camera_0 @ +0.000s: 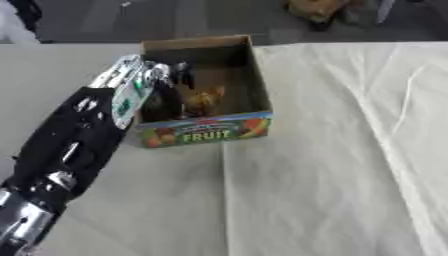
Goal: Pick up objects on the table and place them in the box.
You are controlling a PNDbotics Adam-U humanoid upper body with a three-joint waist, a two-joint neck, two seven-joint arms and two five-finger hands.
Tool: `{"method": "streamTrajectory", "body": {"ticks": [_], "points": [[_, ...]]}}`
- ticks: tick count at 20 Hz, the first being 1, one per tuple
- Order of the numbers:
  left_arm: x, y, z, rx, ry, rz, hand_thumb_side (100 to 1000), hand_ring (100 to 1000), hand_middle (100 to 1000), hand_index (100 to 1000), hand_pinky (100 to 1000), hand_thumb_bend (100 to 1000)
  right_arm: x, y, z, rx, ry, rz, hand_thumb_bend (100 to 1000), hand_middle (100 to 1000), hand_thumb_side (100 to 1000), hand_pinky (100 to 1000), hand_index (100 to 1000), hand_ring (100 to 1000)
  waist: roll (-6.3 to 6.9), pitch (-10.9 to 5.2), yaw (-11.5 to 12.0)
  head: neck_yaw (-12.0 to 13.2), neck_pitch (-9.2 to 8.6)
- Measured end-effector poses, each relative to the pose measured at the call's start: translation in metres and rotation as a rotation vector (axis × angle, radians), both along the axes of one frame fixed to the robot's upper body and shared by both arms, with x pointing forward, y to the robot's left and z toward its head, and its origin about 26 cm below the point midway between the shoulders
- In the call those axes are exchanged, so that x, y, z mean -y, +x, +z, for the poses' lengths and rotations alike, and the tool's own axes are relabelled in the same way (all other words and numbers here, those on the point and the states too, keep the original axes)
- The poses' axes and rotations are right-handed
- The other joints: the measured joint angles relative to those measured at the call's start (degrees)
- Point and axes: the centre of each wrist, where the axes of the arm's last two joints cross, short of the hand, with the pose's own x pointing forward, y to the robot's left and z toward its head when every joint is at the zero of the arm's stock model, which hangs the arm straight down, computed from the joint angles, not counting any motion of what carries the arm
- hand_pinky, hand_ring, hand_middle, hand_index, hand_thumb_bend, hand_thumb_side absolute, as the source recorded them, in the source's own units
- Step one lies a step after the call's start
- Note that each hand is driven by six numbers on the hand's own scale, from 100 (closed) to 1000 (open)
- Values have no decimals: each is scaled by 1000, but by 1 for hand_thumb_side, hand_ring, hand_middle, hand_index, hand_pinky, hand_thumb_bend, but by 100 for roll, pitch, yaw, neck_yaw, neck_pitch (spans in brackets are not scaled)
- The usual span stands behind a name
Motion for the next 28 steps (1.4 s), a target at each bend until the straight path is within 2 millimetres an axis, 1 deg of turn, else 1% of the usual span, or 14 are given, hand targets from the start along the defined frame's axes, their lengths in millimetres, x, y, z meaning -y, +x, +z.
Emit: {"method": "streamTrajectory", "body": {"ticks": [1,4,8,15,20,22,24,26,28], "points": [[0,0,1,-4,5,-5,228,860,794,821,828,885,0,0,0,0,0,0,446,728,748,798,790,739,0,-1,0,-4,6],[1,-2,5,2,9,-16,241,867,803,853,832,907,0,0,0,-1,0,0,446,726,748,798,791,738,2,-7,1,-29,18],[0,-9,20,64,-4,-25,220,857,793,848,819,873,1,0,-2,-6,1,-1,446,725,748,798,790,737,12,-50,14,-50,39],[2,-26,50,220,-68,-50,183,833,774,833,797,853,2,0,-5,-17,3,-8,446,726,749,798,790,738,10,-126,81,-70,108],[6,-44,74,275,-159,-114,177,810,759,824,774,864,4,0,-6,-18,7,-13,445,727,750,798,790,739,-22,-177,130,-52,242],[4,-54,86,304,-200,-145,183,804,753,821,768,869,4,-1,-7,-20,9,-16,445,727,750,798,790,739,-39,-181,149,-42,287],[3,-64,97,335,-245,-177,177,796,746,815,761,870,4,-1,-7,-19,11,-17,444,728,751,798,790,739,-55,-190,172,-36,300],[0,-74,108,374,-288,-203,159,788,738,806,756,854,5,-1,-7,-18,14,-20,444,728,751,797,790,739,-77,-219,205,-28,339],[-6,-85,118,422,-334,-224,125,776,724,792,745,818,6,-1,-8,-20,17,-25,443,728,752,797,790,740,-106,-250,246,-28,375]]}}
